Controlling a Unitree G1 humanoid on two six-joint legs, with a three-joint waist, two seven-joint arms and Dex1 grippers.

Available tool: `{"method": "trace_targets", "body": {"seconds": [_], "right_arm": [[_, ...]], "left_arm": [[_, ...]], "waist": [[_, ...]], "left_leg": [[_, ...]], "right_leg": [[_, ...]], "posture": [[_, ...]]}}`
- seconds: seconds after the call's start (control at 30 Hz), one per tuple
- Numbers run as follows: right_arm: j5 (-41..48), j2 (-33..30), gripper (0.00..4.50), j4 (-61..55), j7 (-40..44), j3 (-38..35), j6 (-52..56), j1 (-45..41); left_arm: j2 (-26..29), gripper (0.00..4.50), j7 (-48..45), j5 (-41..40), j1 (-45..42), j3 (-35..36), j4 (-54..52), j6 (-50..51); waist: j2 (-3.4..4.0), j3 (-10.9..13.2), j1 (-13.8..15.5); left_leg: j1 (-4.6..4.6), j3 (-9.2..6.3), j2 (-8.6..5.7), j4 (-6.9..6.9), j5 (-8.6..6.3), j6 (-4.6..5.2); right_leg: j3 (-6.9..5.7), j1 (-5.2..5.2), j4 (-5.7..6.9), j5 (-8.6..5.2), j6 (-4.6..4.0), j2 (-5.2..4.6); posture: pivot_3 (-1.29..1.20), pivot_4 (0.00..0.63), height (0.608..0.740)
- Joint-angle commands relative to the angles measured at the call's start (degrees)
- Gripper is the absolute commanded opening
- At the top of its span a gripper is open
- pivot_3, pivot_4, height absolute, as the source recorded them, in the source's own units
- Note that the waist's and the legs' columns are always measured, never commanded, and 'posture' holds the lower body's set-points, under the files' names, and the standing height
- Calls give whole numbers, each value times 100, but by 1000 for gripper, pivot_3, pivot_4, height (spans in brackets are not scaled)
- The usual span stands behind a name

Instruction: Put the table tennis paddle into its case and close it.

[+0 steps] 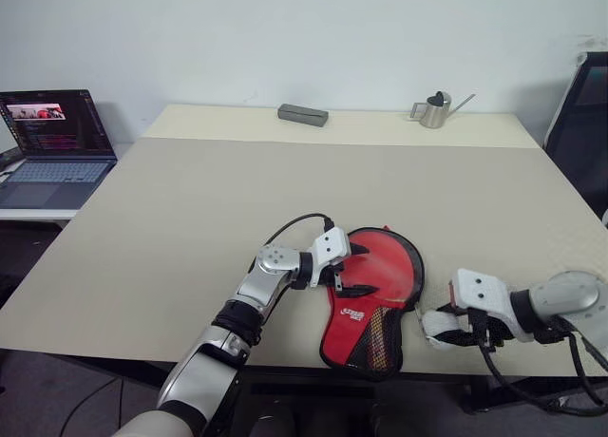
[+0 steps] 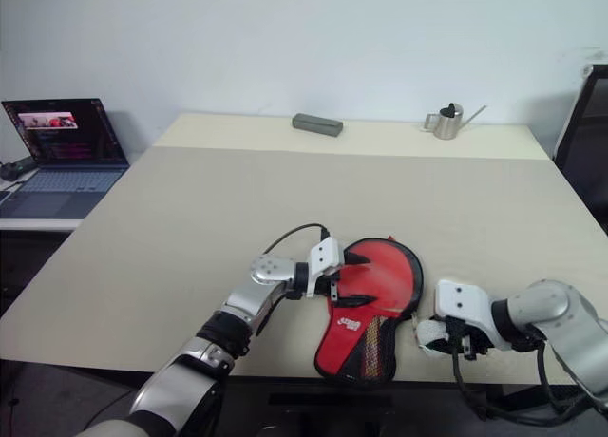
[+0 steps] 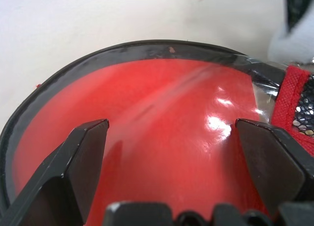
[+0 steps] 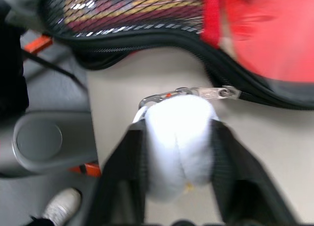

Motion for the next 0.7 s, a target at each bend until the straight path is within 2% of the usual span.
{"method": "trace_targets", "body": {"seconds": [0.03, 0.3, 0.5, 0.6, 0.7], "right_arm": [[784, 18, 2230, -16, -37, -687, 899, -301], [1627, 22, 2230, 452, -280, -1569, 1822, -900], [2150, 4, 2230, 456, -327, -1748, 2155, -907], [2117, -26, 2834, 441, -417, -1621, 2017, -789], [2220, 22, 3857, 568, -505, -1639, 2036, -938]], "left_arm": [[20, 4500, 28, 320, 167, -254, 270, 123], [-112, 4500, 128, 225, 127, -185, 190, 142], [-66, 4500, 95, 178, 124, -147, -20, 190], [-43, 4500, 100, 169, 141, -134, -85, 206], [-28, 4500, 99, 157, 170, -131, -148, 233]], "waist": [[1, 0, 0], [1, 0, 0], [-1, 2, 8], [-2, 3, 6], [0, 4, -7]], "left_leg": [[-1, 0, 0, 3, 0, 0], [-6, 2, -3, 26, -1, 2], [-12, 0, -5, 28, -6, 11], [-15, 1, -5, 28, -8, 13], [-14, 5, -5, 28, -8, 14]], "right_leg": [[0, 0, 2, 0, 0, 0], [7, 5, 4, 6, 10, 0], [8, 3, 1, 8, 12, 0], [8, -1, 2, 7, 12, 0], [13, -3, 3, 8, 12, 0]], "posture": [[0, 150, 740], [0, 150, 740], [0, 150, 740], [0, 150, 740], [0, 150, 740]]}}
